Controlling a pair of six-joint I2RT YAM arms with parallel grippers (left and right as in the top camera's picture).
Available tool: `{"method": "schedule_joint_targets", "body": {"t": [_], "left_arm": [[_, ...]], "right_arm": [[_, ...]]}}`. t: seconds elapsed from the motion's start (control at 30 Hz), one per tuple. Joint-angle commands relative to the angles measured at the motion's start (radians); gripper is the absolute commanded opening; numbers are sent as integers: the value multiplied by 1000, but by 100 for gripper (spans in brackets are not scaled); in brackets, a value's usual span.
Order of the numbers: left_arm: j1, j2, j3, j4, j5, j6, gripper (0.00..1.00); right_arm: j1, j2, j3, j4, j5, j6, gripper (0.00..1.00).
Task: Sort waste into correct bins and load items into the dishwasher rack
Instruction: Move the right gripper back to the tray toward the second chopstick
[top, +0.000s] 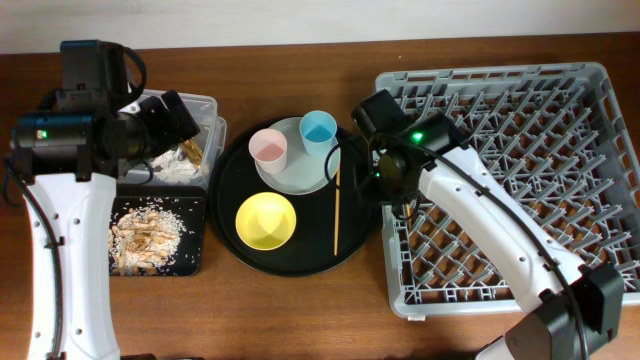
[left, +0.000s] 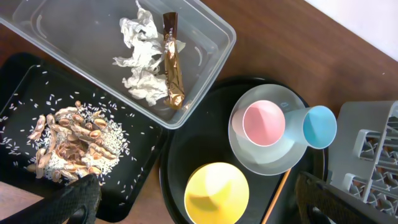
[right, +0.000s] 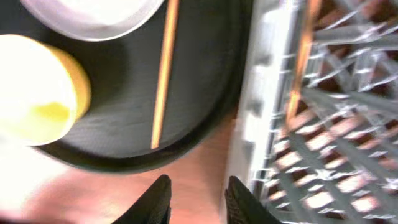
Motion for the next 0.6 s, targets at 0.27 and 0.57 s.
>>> {"method": "schedule_joint_targets", "body": {"t": [0.27,0.57], "left_arm": [[2,-8,5,2,4,16,99],[2,-8,5,2,4,16,99]], "right_arm": [[249,-3,-365,481,289,343,29],[269,84,-447,723,336,360,27]]}}
